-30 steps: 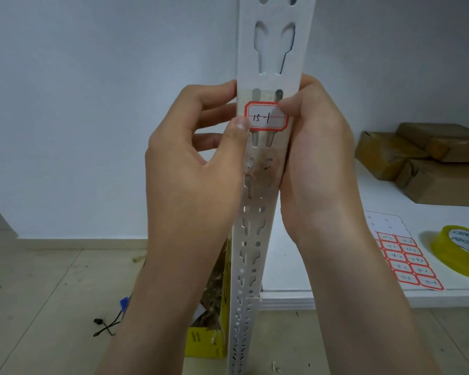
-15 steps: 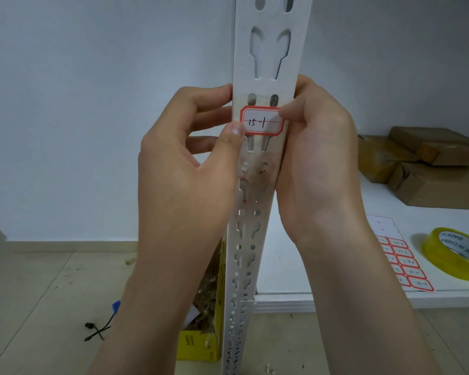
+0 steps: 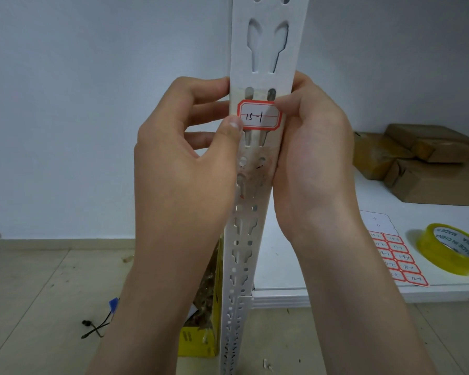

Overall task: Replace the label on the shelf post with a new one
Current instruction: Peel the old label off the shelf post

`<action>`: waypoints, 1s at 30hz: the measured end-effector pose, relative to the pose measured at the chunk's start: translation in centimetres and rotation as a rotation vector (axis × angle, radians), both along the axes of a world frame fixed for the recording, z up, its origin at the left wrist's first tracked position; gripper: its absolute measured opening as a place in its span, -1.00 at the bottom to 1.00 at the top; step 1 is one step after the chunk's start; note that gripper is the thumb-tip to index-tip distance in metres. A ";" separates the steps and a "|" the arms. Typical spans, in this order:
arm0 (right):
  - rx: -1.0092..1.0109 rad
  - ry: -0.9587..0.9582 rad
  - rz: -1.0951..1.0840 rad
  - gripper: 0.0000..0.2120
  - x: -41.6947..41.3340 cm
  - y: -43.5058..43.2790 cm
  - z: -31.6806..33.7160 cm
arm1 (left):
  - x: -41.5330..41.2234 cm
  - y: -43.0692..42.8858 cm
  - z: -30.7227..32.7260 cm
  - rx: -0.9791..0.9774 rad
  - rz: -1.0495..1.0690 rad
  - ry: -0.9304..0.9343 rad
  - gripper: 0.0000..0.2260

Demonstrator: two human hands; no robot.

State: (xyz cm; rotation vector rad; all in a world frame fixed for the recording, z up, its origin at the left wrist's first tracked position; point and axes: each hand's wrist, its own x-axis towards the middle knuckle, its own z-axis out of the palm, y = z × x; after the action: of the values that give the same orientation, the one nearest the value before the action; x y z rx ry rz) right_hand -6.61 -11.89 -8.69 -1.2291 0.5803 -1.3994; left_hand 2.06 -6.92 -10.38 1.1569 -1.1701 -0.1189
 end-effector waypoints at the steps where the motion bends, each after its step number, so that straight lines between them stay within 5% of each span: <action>1: 0.003 0.000 0.004 -0.65 0.0 0.1 0.1 | -0.1 0.0 0.0 -0.002 0.006 0.001 -0.77; 30: 0.005 0.036 -0.011 -0.61 -0.2 0.2 0.1 | -0.2 0.1 -0.1 0.014 0.011 0.024 -0.81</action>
State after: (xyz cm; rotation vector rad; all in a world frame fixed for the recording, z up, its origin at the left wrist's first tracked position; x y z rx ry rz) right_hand -6.80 -11.71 -8.57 -1.2509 0.6162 -1.3862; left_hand 1.88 -6.85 -10.48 1.1709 -1.1434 -0.1319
